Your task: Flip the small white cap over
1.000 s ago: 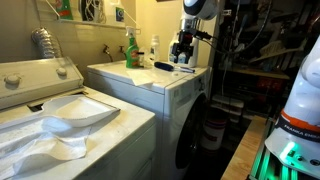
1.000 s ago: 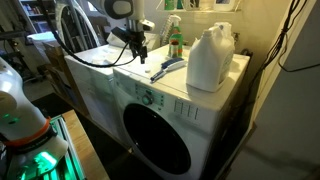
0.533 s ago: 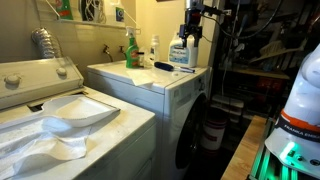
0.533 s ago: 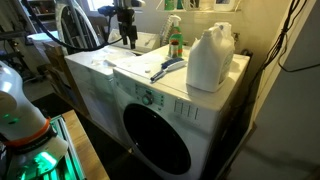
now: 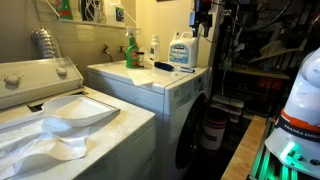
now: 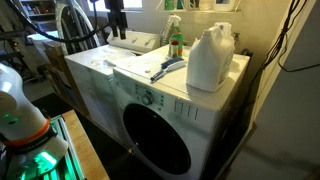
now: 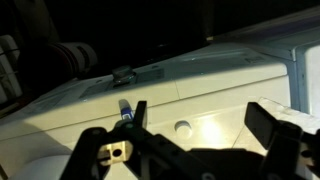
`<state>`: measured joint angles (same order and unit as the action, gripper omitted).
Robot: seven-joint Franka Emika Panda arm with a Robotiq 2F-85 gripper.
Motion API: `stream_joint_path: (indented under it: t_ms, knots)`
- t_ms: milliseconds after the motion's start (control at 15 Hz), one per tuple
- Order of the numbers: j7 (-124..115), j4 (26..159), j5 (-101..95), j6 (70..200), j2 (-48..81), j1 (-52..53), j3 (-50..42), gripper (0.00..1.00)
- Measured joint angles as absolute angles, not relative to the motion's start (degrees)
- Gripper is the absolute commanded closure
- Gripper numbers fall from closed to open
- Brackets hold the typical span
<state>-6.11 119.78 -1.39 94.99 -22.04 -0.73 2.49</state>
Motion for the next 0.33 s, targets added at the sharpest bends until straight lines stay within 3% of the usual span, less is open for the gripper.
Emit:
stream_joint_path:
  t_ms: [333]
  knots:
    - [-5.83,120.06,-1.39,94.83,-22.24,-0.73,2.45,0.00]
